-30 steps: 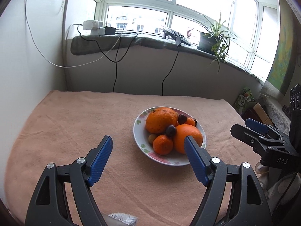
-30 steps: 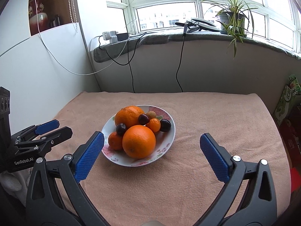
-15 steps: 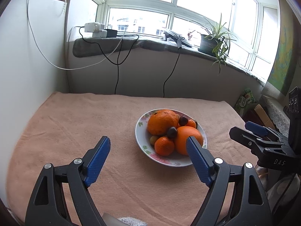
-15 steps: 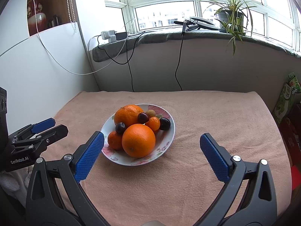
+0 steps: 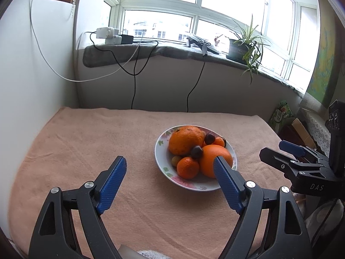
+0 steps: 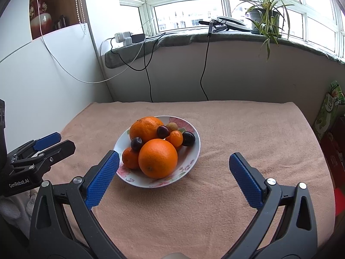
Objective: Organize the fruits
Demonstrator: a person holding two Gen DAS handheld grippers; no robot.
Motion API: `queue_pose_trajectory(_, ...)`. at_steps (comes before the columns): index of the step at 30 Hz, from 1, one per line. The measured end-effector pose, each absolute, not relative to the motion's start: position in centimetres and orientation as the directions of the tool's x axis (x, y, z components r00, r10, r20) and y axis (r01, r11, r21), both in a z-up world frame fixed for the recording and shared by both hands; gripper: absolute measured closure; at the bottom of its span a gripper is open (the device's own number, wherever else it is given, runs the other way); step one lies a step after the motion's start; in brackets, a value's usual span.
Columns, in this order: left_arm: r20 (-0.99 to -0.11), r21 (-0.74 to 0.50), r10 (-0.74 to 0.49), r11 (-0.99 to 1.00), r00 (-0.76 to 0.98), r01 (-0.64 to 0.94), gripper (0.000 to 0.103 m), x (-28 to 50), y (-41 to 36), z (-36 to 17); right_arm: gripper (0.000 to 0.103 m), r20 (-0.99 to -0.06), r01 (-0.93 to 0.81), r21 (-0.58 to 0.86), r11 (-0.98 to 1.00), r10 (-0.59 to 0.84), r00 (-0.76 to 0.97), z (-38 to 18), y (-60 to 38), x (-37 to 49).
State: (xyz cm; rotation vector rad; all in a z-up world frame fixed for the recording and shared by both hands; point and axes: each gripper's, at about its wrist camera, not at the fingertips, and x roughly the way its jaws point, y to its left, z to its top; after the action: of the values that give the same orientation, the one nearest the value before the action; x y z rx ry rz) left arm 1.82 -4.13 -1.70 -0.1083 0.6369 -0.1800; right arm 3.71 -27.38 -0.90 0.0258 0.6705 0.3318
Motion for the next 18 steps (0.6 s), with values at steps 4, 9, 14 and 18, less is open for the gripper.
queue_pose_trajectory(4, -0.578, -0.151, -0.194, 0.980, 0.793, 0.130, 0.020, 1.78, -4.19, -1.65, 0.000, -0.606, -0.291, 0.132, 0.948, 0.309, 0.733, -0.96, -27.44, 3.74)
queue_pose_trajectory(9, -0.575, -0.145, -0.191, 0.981, 0.796, 0.131, 0.020, 1.78, -4.23, -1.62, 0.000, -0.612, -0.284, 0.139, 0.949, 0.308, 0.728, -1.20, -27.53, 3.82)
queue_pose_trajectory(14, -0.572, -0.139, -0.186, 0.982, 0.799, 0.130, 0.020, 1.77, -4.33, -1.64, 0.000, -0.617, -0.283, 0.139, 0.949, 0.306, 0.725, -1.33, -27.55, 3.91)
queue_pose_trajectory(18, -0.558, -0.144, -0.188, 0.981, 0.808, 0.130, 0.020, 1.65, -4.24, -1.59, 0.000, -0.619, -0.282, 0.139, 0.949, 0.306, 0.724, -1.42, -27.54, 4.03)
